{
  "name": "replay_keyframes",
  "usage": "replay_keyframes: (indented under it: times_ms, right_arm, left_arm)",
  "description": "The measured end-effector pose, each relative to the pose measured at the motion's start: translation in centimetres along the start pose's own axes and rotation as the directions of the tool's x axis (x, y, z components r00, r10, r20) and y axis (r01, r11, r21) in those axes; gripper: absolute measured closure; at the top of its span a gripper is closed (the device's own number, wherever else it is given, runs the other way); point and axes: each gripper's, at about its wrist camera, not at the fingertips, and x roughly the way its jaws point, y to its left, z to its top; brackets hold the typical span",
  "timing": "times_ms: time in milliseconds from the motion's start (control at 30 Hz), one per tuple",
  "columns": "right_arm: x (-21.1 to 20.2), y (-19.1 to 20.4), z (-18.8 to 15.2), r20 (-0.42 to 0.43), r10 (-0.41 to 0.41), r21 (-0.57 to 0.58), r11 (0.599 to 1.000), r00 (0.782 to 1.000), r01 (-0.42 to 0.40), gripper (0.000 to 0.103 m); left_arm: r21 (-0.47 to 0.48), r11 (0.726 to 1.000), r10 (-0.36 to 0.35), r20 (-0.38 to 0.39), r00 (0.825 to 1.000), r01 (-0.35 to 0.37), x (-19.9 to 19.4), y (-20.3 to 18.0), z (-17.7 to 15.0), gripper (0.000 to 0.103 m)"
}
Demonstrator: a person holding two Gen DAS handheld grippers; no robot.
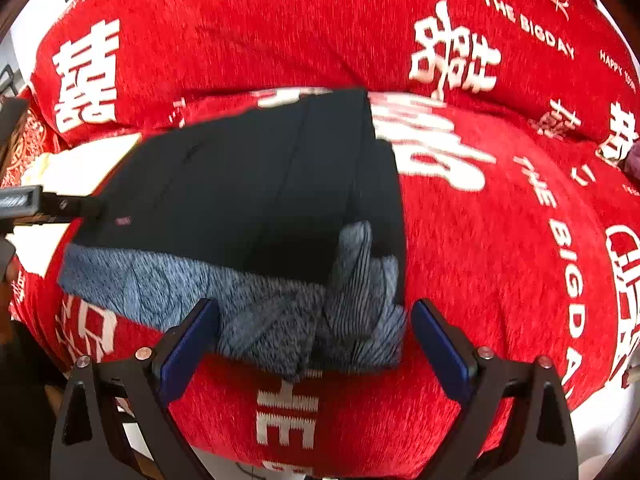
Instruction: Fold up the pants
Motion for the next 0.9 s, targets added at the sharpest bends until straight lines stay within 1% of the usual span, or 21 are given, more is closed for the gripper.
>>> replay_keyframes:
  times_ms: [67, 100, 133, 167, 200, 233, 333, 400, 433, 500, 533, 567, 600, 667, 767, 833, 867, 900]
  right_arm:
    - [-0.3, 0.0, 0.7, 0.029, -0.002, 0.005, 1.0, 1.0, 0.002, 0.005]
    - [-0.4, -0.1, 1.3, 0.043, -0.005, 0.011, 1.0, 0.999, 0.005, 0.005]
    - [-0.4, -0.3, 1.9, 0.048, -0.012, 0.017, 1.0, 0.999, 0.011, 0.005]
    - [-0.4, -0.5, 2.5, 0.05, -0.022, 0.025, 0.999, 0.998, 0.021, 0.005]
    - [-0.7, -0.8, 2.9, 0.059, -0.026, 0.039, 0.999, 0.998, 0.024, 0.005]
    - [-0.9, -1.1, 3.1, 0.071, -0.023, 0.049, 0.999, 0.997, 0.02, 0.005]
    - [-1.8, -1.9, 2.2, 0.109, -0.037, 0.073, 0.997, 0.993, 0.029, 0.005]
    - [-1.8, -2.3, 0.8, 0.103, -0.036, 0.084, 0.996, 0.994, 0.027, 0.005]
    - [-1.7, -2.5, 0.4, 0.094, -0.032, 0.088, 0.996, 0.995, 0.023, 0.005]
    - [-1.3, -3.0, -0.8, 0.068, -0.021, 0.111, 0.994, 0.997, 0.013, 0.005]
    - [-1.3, -3.3, -1.3, 0.062, -0.012, 0.128, 0.992, 0.998, 0.003, 0.005]
    - [-1.4, -3.6, -1.6, 0.063, -0.004, 0.145, 0.989, 0.998, -0.006, 0.005]
    - [-1.6, -3.8, -1.9, 0.066, 0.001, 0.158, 0.987, 0.998, -0.011, 0.005]
    - [-2.1, -4.2, -2.2, 0.078, 0.003, 0.174, 0.985, 0.997, -0.017, 0.005]
    - [-2.7, -4.6, -2.4, 0.093, 0.006, 0.181, 0.983, 0.996, -0.023, 0.005]
    - [-3.0, -4.6, -2.2, 0.106, 0.014, 0.186, 0.982, 0.994, -0.033, 0.005]
    - [-3.2, -4.4, -2.0, 0.118, 0.032, 0.176, 0.983, 0.992, -0.053, 0.005]
    - [-3.4, -4.1, -1.8, 0.133, 0.053, 0.162, 0.984, 0.99, -0.075, 0.005]
  left_arm:
    - [-0.031, 0.999, 0.028, -0.032, 0.999, -0.029, 0.7, -0.6, 2.4, 0.0]
    - [-0.033, 0.999, 0.017, -0.043, 0.999, -0.019, 0.8, -1.3, 3.0, 0.0]
    - [-0.024, 1.0, -0.013, -0.054, 0.998, 0.012, 0.8, -2.3, 3.7, 0.0]
    - [0.003, 0.999, -0.04, -0.064, 0.997, 0.04, 0.8, -4.0, 4.4, 0.0]
    - [0.033, 0.998, -0.049, -0.063, 0.997, 0.051, 0.7, -5.7, 4.8, 0.0]
    - [0.081, 0.995, -0.054, -0.057, 0.997, 0.059, 0.6, -8.1, 5.2, 0.0]
    - [0.179, 0.981, -0.059, -0.07, 0.996, 0.071, 1.4, -14.1, 6.0, 0.0]
    - [0.221, 0.973, -0.039, -0.107, 0.993, 0.062, 3.2, -17.9, 6.6, 0.0]
    - [0.235, 0.972, 0.0, -0.129, 0.992, 0.031, 4.7, -19.9, 6.8, 0.0]
    - [0.261, 0.965, 0.07, -0.153, 0.986, -0.028, 7.0, -21.8, 6.9, 0.0]
    - [0.284, 0.957, 0.113, -0.16, 0.981, -0.063, 8.3, -22.6, 6.7, 0.0]
    - [0.303, 0.947, 0.163, -0.169, 0.972, -0.106, 9.5, -23.0, 6.3, 0.0]
    - [0.301, 0.947, 0.172, -0.177, 0.969, -0.114, 10.2, -23.0, 6.1, 0.0]
    - [0.248, 0.965, 0.135, -0.192, 0.972, -0.085, 10.6, -22.1, 6.2, 0.0]
    - [0.246, 0.967, 0.117, -0.216, 0.969, -0.062, 10.0, -21.9, 6.5, 0.0]
    - [0.23, 0.973, 0.073, -0.178, 0.981, -0.031, 7.6, -21.6, 6.5, 0.0]
    - [0.215, 0.977, 0.035, -0.152, 0.988, -0.002, 6.0, -21.0, 6.1, 0.0]
    - [0.205, 0.978, -0.002, -0.137, 0.991, 0.03, 4.7, -20.5, 5.5, 0.0]
